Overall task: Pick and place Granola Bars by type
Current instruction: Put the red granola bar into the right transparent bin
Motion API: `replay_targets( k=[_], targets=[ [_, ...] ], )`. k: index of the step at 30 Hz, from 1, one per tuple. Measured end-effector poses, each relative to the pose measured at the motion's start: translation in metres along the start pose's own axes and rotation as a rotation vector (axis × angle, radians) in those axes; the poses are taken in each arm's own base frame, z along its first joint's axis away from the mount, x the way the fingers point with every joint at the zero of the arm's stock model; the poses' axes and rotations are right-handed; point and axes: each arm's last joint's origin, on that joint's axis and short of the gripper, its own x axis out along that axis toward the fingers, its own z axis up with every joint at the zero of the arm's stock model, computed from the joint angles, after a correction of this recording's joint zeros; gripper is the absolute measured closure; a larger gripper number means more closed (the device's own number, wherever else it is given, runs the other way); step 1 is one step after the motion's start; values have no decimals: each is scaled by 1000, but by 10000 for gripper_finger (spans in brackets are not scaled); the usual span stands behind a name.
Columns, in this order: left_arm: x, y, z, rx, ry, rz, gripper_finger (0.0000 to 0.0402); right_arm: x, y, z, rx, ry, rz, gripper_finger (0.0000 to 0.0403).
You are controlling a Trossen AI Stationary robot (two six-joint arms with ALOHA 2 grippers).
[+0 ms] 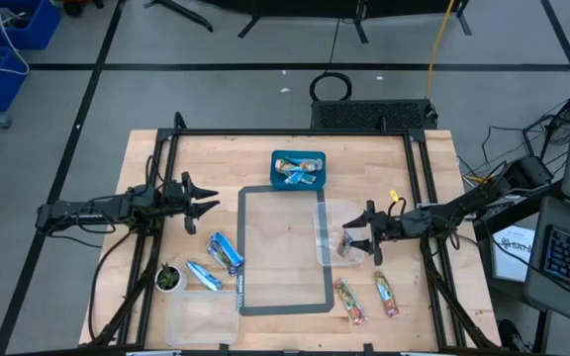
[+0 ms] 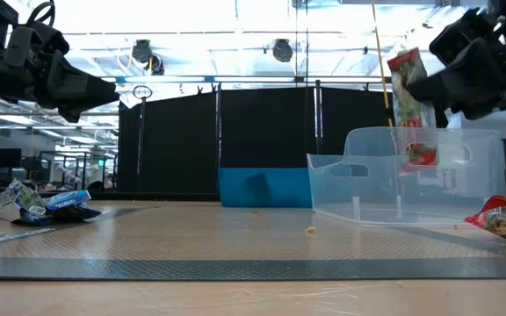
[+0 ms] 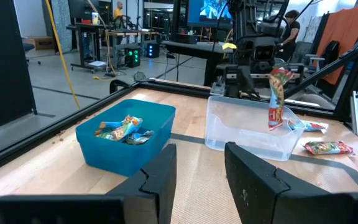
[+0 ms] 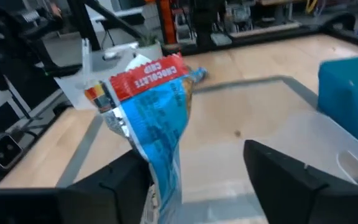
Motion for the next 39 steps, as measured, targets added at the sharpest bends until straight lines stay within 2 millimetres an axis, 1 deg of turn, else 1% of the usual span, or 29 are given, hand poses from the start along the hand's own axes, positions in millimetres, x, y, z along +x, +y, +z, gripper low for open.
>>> replay_targets(
  k=[5,9,13,19,25,29,32,34,35,39],
  targets=[
    [0,0,0,0,0,0,263,1,-3,-2,50,17,-42,117],
    [0,0,0,0,0,0,263,2,-9,-4,124,26,-100,102],
    [0,0,0,0,0,0,263,3,-11,-3,153,38,-117,101],
    [0,0,0,0,0,0,263,10,-5,14,162,-12,-99,105],
    [0,0,0,0,0,0,263,10,-2,15,183,0,-42,119],
    [0,0,0,0,0,0,263,10,-2,15,213,8,-20,124],
    [0,0,0,0,0,0,263,10,-1,18,226,-17,-4,124],
    [0,0,0,0,0,0,263,10,2,21,264,-33,73,124],
    [0,0,0,0,0,0,263,10,5,23,292,-32,142,124],
    [0,0,0,0,0,0,263,2,26,31,387,-20,488,124]
  ],
)
